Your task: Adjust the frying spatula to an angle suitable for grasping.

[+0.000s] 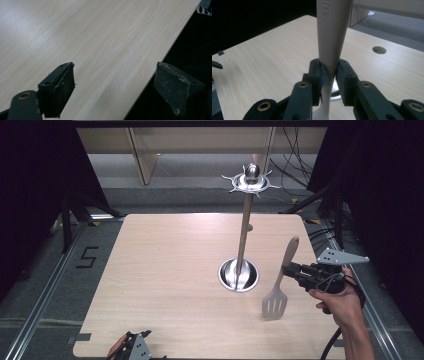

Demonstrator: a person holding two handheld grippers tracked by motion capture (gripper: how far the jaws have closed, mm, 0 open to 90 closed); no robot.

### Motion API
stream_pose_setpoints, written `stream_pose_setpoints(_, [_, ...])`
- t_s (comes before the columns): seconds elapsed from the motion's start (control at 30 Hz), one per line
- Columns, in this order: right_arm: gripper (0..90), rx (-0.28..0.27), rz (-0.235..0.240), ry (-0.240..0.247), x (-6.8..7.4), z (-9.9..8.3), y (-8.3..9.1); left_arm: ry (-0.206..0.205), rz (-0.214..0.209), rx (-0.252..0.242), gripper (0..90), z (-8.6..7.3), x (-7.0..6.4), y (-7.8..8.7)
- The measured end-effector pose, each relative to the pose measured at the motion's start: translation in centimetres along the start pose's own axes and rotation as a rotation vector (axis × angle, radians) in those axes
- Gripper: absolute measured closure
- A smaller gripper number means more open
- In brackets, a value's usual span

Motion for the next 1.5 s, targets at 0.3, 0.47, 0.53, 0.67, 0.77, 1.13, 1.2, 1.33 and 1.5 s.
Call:
stream_pose_setpoints(0.3, [75.4, -0.029, 0.033, 0.029, 1.3, 1.5, -0.7, -0.01, 0.001, -0.009, 15.9, 0.1, 0.1, -0.1])
stream_pose_setpoints(0.47, [75.4, -0.042, 0.048, 0.056, 2.2, 2.8, -1.3, 0.009, 0.001, 0.001, 15.9, -0.1, -0.1, 0.0])
stream_pose_setpoints(0.53, [75.4, -0.042, 0.058, 0.076, 2.5, 3.3, -1.6, -0.008, -0.004, -0.014, 15.9, 0.2, -0.1, 0.0])
stream_pose_setpoints(0.67, [75.4, -0.047, 0.068, 0.081, 3.3, 4.2, -2.0, 0.006, 0.004, -0.023, 15.9, 0.2, -0.1, -0.1])
stream_pose_setpoints(0.77, [75.4, -0.041, 0.078, 0.11, 3.9, 5.3, -2.5, 0.004, -0.002, -0.005, 15.8, 0.0, -0.2, 0.0])
stream_pose_setpoints(1.13, [75.4, -0.069, 0.097, 0.152, 5.1, 8.4, -3.9, 0.015, -0.006, -0.016, 15.9, 0.2, -0.3, 0.0])
stream_pose_setpoints(1.2, [75.4, -0.068, 0.102, 0.147, 5.2, 8.8, -4.1, 0.002, -0.006, -0.009, 15.9, 0.1, -0.2, 0.1])
stream_pose_setpoints(1.33, [75.4, -0.081, 0.127, 0.14, 5.5, 9.6, -4.5, -0.005, 0.011, -0.032, 15.9, 0.4, 0.0, -0.1])
stream_pose_setpoints(1.5, [75.4, -0.076, 0.106, 0.142, 5.5, 10.3, -4.9, 0.012, -0.001, -0.021, 15.9, 0.3, -0.3, 0.0])
Point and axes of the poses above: each handheld gripper's, and its own axes: y roughly backward along the jaws, z roughly out of its top, x roughly to its left, the point moved 10 cm from there along -y, roughly forward along the jaws, and after that the axes turned 12 degrees about -x, right-handed, at the moved point
